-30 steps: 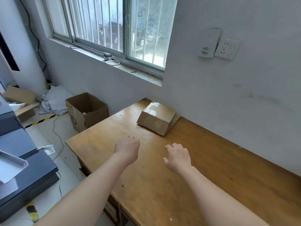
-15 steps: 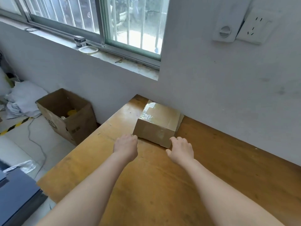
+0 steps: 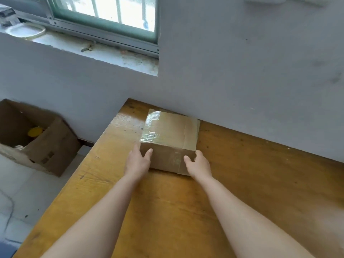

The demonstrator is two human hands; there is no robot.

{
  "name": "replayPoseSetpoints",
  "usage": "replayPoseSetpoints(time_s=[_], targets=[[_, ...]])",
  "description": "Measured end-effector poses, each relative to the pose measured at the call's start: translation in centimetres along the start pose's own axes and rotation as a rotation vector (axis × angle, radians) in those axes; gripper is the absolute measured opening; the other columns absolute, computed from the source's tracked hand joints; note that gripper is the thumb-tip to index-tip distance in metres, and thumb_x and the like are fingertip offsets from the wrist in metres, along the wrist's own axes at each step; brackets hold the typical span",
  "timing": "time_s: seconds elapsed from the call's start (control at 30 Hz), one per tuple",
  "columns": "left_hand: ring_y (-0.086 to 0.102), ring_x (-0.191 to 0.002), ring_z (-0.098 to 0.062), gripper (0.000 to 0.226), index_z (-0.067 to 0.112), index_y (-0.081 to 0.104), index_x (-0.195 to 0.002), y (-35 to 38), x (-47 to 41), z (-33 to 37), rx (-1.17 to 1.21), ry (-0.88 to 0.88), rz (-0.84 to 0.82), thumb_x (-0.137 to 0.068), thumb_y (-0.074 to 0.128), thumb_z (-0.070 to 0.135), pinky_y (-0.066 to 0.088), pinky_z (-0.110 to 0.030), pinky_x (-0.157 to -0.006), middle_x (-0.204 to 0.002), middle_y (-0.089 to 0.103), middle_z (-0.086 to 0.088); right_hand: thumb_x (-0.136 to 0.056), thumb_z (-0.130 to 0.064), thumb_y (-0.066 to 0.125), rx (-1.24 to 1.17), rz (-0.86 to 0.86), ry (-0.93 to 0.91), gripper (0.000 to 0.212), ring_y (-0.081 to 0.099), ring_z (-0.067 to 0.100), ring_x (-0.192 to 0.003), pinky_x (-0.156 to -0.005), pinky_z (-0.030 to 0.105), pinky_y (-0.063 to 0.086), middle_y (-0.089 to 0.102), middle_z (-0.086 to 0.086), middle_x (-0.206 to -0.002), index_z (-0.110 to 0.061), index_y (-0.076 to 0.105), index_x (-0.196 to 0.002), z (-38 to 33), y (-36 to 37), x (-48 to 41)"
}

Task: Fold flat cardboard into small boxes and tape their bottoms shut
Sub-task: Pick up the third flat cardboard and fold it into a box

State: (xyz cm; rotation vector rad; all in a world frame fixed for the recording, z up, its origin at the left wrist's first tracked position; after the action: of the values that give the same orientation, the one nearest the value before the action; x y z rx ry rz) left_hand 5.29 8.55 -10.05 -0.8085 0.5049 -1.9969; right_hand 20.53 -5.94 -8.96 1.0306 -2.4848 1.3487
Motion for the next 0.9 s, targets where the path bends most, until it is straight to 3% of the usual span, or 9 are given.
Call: replayPoseSetpoints(time_s=[0.07, 0.17, 0.3, 0.4, 0.47, 0.53, 0.63, 0.77, 0.9], targets=[[0.049, -0.119, -0.035, 0.061, 0.007, 0.045, -0.137, 0.0, -0.3, -0.2, 0.026, -0.064, 0.046, -0.095, 0.045, 0.051, 0.041, -0.042, -0.099, -0.135, 0.046, -0.017, -0.1, -0.04, 0.045, -0.062, 0.041, 0.026, 0.059, 0.041, 0.027, -0.135, -0.104, 0.04, 0.04, 0.041, 0.008, -0.15, -0.014, 0.027, -0.15, -0.1, 0.3, -0.1], [0.053, -0.107, -0.035, 0.065, 0.009, 0.047, -0.134, 0.0, -0.3, -0.2, 0.023, -0.143, 0.067, -0.092, 0.046, 0.058, 0.042, -0.039, -0.088, -0.13, 0.042, -0.016, -0.099, -0.038, 0.048, -0.164, 0.113, 0.066, 0.053, 0.046, 0.026, -0.13, -0.099, 0.037, 0.043, 0.045, 0.006, -0.146, -0.014, 0.037, -0.145, -0.1, 0.5, 0.1], [0.055, -0.109, -0.034, 0.069, 0.006, 0.049, -0.133, -0.4, -0.5, -0.7, -0.032, -0.215, 0.022, -0.089, 0.05, 0.06, 0.044, -0.033, -0.08, -0.132, 0.05, -0.015, -0.092, -0.035, 0.062, -0.307, 0.231, 0.099, 0.041, 0.052, 0.018, -0.1, -0.078, 0.027, 0.042, 0.048, 0.007, -0.131, -0.017, 0.051, -0.127, 0.1, 0.4, 0.8], [0.061, -0.091, -0.028, 0.059, 0.008, 0.063, -0.11, -0.9, -0.3, -1.4, -0.025, -0.222, -0.041, -0.082, 0.061, 0.06, 0.054, -0.042, -0.083, -0.102, 0.065, -0.007, -0.092, -0.023, 0.064, -0.511, 0.206, 0.179, 0.052, 0.052, 0.024, -0.118, -0.088, 0.029, 0.043, 0.049, 0.007, -0.137, -0.015, 0.043, -0.139, 0.3, 0.1, 1.3], [0.06, -0.081, -0.023, 0.05, 0.01, 0.065, -0.1, -1.2, 0.1, -1.6, 0.043, -0.212, -0.033, -0.079, 0.068, 0.056, 0.055, -0.043, -0.081, -0.088, 0.064, -0.001, -0.093, -0.017, 0.062, -0.59, 0.17, 0.18, 0.053, 0.056, 0.019, -0.111, -0.089, 0.026, 0.046, 0.052, 0.008, -0.137, -0.011, 0.042, -0.142, 0.3, -0.1, 2.0], [0.06, -0.088, -0.024, 0.049, 0.008, 0.064, -0.103, -1.4, 0.8, -1.6, 0.116, -0.184, 0.0, -0.079, 0.07, 0.051, 0.054, -0.046, -0.083, -0.098, 0.065, -0.003, -0.094, -0.013, 0.061, -0.655, 0.152, 0.153, 0.05, 0.058, 0.012, -0.099, -0.082, 0.022, 0.049, 0.056, 0.007, -0.134, -0.011, 0.044, -0.141, 0.4, -0.4, 2.9], [0.058, -0.101, -0.028, 0.044, 0.01, 0.058, -0.114, -0.9, 2.4, -1.0, 0.217, -0.144, 0.049, -0.086, 0.066, 0.042, 0.051, -0.044, -0.085, -0.112, 0.062, -0.007, -0.093, -0.012, 0.062, -0.714, 0.164, 0.138, 0.048, 0.054, 0.021, -0.119, -0.1, 0.037, 0.048, 0.054, 0.008, -0.135, -0.016, 0.046, -0.139, 0.8, -0.9, 4.8], [0.057, -0.083, -0.022, 0.021, 0.013, 0.056, -0.095, 0.4, 5.6, 0.0, 0.373, -0.06, 0.082, -0.089, 0.063, 0.032, 0.039, -0.032, -0.059, -0.094, 0.063, -0.004, -0.093, -0.012, 0.062, -0.77, 0.216, 0.096, 0.046, 0.054, 0.017, -0.115, -0.097, 0.032, 0.047, 0.056, 0.004, -0.131, -0.017, 0.047, -0.136, 2.1, -3.0, 7.5], [0.057, -0.082, -0.023, 0.019, 0.015, 0.054, -0.089, 2.0, 9.7, 1.5, 0.419, 0.017, 0.098, -0.088, 0.066, 0.029, 0.039, -0.033, -0.06, -0.086, 0.061, -0.001, -0.093, -0.013, 0.062, -0.797, 0.27, 0.07, 0.044, 0.056, 0.016, -0.113, -0.095, 0.03, 0.048, 0.058, 0.001, -0.127, -0.018, 0.049, -0.134, 4.9, -5.9, 10.8]])
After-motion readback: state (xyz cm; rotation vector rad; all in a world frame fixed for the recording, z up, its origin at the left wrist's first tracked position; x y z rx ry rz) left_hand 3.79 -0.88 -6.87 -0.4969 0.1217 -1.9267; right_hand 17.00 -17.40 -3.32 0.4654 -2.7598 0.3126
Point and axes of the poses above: each hand's wrist, its own x-axis away from the middle knuckle, its own y-axis out of the palm, z = x × y, the point moved 3 cm from there along -x, towards the middle knuckle
